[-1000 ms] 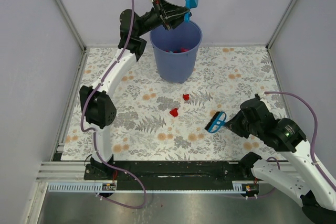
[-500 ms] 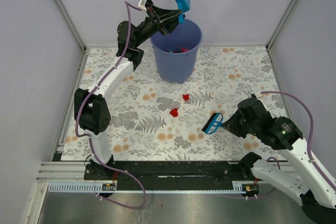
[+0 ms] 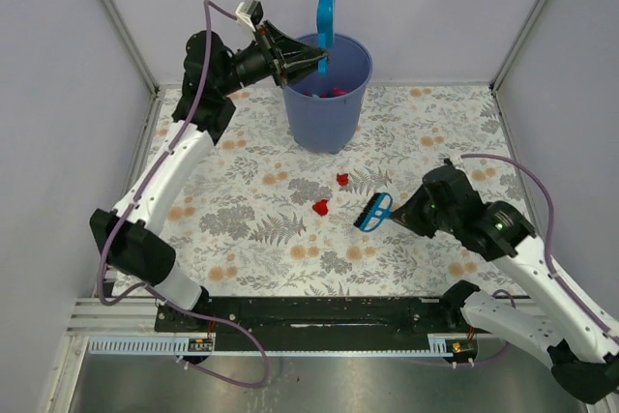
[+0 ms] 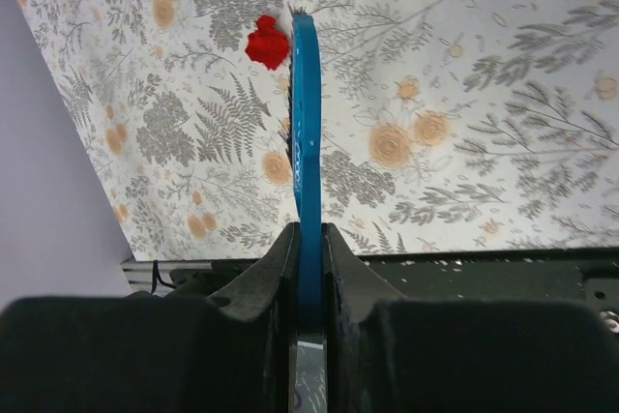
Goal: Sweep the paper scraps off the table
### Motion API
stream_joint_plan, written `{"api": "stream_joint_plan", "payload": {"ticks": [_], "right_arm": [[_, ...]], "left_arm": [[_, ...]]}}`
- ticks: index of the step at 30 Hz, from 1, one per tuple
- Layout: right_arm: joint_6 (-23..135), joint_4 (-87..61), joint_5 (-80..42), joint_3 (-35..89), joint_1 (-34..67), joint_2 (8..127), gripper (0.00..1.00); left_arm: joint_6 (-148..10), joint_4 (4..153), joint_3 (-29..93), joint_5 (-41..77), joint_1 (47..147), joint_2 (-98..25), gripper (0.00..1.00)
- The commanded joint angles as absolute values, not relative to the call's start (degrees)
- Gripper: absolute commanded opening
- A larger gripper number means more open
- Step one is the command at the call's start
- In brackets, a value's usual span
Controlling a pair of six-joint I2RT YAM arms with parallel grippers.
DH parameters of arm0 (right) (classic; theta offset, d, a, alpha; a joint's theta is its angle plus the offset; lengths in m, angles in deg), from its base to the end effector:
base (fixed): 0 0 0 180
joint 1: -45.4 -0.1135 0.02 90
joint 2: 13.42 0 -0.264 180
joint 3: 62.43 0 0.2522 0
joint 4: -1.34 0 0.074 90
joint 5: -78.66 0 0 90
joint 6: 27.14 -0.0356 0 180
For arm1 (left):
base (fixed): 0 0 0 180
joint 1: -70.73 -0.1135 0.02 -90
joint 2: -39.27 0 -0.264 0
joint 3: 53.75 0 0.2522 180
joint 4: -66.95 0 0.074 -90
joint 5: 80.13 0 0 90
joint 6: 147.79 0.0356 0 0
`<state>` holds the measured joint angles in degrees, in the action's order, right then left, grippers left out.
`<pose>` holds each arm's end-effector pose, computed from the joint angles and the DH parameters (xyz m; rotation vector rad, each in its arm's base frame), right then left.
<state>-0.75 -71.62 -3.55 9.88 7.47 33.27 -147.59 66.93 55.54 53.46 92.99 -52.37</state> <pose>0.1137 0.0825 0.3343 0.6188 2.4166 0.6469 0.3266 -0.1602 0.4841 -0.1518 1.7051 -2.0395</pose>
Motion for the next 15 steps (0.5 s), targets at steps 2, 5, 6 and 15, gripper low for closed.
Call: {"api": "stream_joint_plan", "payload": {"ticks": [2,5,6,15], "right_arm": [[2.5,-56.9,-8.5,12.1,7.1,42.5,0.00],[3.7,-53.6,-11.2,14.3,7.1,49.3,0.00],[4.1,-52.3,-12.8,15.0,7.2,51.4,0.00],[9.8,-46.0,-16.8,22.4,7.2,68.6,0.00]], "left_arm": [[-121.6,97.2,61.7,53.2,92.7,-46.6,0.00],[-110.5,112.8,64.3,48.9,92.7,-44.6,0.00],[-107.9,117.1,64.5,47.5,92.7,-43.9,0.00],[-90.3,136.9,59.8,34.2,93.2,-33.7,0.00]]}}
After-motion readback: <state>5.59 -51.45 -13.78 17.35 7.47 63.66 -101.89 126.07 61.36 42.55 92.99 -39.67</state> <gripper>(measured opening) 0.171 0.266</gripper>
